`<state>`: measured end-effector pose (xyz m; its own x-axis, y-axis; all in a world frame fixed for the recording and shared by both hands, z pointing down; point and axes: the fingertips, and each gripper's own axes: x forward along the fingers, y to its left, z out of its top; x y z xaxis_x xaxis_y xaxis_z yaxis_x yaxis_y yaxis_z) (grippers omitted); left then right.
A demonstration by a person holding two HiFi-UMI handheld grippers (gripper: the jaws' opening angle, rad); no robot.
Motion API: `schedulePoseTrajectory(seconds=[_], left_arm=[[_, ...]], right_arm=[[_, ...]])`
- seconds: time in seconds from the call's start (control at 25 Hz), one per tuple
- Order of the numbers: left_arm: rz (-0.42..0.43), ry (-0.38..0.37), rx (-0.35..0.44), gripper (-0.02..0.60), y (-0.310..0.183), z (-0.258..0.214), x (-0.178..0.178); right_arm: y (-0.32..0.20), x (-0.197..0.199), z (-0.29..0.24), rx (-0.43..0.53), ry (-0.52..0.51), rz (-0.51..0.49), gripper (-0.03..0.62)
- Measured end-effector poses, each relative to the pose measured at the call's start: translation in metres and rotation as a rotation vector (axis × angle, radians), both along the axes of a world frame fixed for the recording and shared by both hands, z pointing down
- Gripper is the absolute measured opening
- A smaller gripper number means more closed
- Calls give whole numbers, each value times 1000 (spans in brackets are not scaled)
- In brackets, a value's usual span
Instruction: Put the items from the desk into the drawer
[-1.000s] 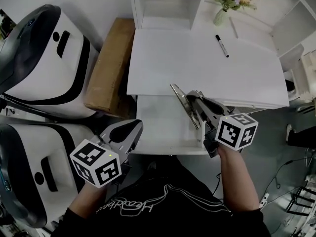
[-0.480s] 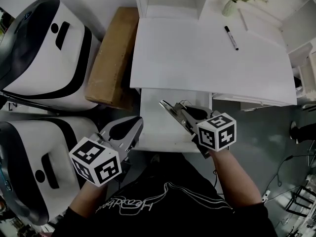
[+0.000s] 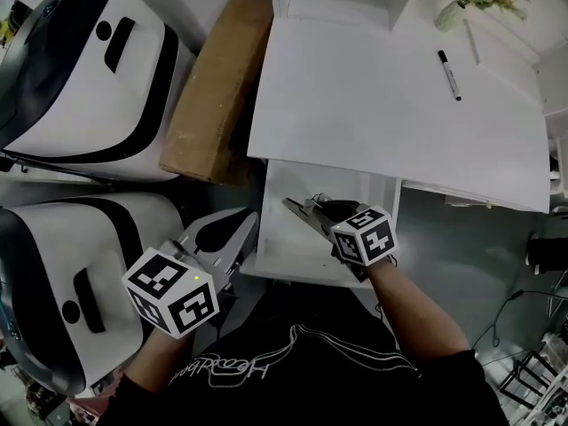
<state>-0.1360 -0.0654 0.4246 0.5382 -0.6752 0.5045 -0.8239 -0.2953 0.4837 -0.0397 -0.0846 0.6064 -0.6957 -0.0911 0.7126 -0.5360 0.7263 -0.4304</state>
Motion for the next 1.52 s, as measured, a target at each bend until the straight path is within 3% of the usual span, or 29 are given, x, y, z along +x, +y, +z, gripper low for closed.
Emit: schedulePoseTrajectory(seconds=[0.32, 0.8, 0.88, 1.0, 1.12, 1.36, 1.52], left_arm=[[-47, -6, -47, 9, -10, 15, -12], [-58, -9, -62, 9, -11, 23, -20], [-58, -10, -60, 9, -9, 21, -19], [-51, -9, -47, 9, -6, 17, -18], [-39, -4, -32, 9, 1, 10, -16], [13, 16, 11, 9, 12, -5, -1], [72, 37, 51, 9, 14, -19, 17]], right_arm=[[9, -13, 48, -24, -8, -130, 31], [13, -4, 87, -64, 55, -140, 35], [13, -5, 83, -64, 45, -135, 115], [7, -5, 72, -48, 13, -86, 183], [1, 0, 46, -1, -13, -46, 204], [5, 20, -33, 98, -153, 80, 203], [16, 40, -94, 188, -252, 164, 128]])
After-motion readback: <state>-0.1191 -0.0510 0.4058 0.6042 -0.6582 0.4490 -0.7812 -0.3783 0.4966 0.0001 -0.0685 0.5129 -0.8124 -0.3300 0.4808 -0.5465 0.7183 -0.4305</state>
